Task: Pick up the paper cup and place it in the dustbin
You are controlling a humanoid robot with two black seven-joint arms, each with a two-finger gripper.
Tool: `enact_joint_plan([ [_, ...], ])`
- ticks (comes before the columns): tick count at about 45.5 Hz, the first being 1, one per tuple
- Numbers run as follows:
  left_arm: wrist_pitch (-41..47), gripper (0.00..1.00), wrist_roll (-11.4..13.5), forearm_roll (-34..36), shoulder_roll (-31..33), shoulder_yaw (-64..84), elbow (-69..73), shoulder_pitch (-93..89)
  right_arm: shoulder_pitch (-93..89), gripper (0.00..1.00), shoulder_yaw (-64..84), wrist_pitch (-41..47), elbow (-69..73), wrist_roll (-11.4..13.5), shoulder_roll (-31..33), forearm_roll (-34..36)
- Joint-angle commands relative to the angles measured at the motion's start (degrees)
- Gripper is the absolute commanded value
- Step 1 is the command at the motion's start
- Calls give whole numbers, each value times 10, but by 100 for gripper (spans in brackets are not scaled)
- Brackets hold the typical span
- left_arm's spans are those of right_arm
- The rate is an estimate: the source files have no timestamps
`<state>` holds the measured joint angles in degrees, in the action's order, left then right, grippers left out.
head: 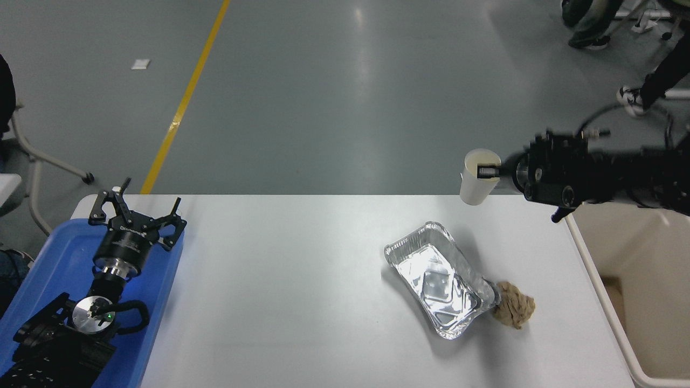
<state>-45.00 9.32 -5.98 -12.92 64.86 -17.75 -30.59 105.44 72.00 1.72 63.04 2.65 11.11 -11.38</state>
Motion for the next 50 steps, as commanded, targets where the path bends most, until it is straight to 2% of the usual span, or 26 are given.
enact_joint_plan([
  [1, 0, 99, 0, 0, 0, 0, 0, 0, 201, 0, 68, 108, 127, -17, 10, 0],
  [7, 0, 99, 0, 0, -1, 0, 0, 1, 249, 0, 69, 152, 149, -16, 10, 0],
  [17, 0, 99, 0, 0, -1, 0, 0, 1, 270, 0, 79, 159, 162, -12, 25, 1],
  [24, 0, 99, 0, 0, -1, 0, 0, 1, 265, 0, 147, 152, 153, -12, 59, -8],
  [29, 0, 99, 0, 0, -1, 0, 0, 1, 259, 0, 183, 146, 143, -12, 133, -50],
  [35, 0, 99, 0, 0, -1, 1, 0, 2, 225, 0, 203, 117, 97, -12, 246, -160],
  [39, 0, 99, 0, 0, -1, 0, 0, 2, 190, 0, 206, 93, 56, -12, 317, -204],
  [43, 0, 99, 0, 0, -1, 0, 0, 2, 124, 0, 192, 44, 3, -12, 373, -207],
  [50, 0, 99, 0, 0, -1, 1, 0, 2, -35, 0, 130, -54, -79, -12, 424, -187],
])
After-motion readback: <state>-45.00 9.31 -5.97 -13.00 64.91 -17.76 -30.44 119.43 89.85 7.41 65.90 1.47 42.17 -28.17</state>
